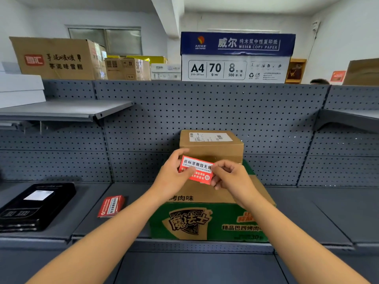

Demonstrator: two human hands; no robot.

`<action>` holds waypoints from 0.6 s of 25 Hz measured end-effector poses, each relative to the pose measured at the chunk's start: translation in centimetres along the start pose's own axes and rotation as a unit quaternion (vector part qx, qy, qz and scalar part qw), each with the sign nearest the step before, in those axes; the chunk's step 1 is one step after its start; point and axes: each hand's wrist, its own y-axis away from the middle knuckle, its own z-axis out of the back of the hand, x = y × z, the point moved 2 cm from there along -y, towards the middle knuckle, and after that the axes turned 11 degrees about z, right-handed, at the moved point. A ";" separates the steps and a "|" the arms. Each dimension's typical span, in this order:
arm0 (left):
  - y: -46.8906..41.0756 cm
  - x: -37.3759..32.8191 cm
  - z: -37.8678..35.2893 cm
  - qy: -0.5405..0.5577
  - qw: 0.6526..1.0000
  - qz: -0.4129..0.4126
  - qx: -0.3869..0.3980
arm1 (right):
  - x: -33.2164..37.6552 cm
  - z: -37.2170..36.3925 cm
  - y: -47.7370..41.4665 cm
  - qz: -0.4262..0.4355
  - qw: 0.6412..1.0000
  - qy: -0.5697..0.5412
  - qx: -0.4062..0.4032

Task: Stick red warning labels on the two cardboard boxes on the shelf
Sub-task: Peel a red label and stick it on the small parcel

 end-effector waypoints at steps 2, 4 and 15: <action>-0.1 0.6 0.0 -0.016 1.000 0.005 0.021 | -0.5 -0.3 0.2 -0.037 0.999 -0.032 0.008; 0.3 0.9 -0.3 -0.080 0.996 -0.005 -0.026 | -0.9 -0.5 0.5 -0.068 0.996 -0.052 0.012; 2.1 -0.1 -2.2 -0.248 0.937 -0.218 -0.114 | -0.9 -0.8 0.5 -0.048 0.989 -0.136 0.044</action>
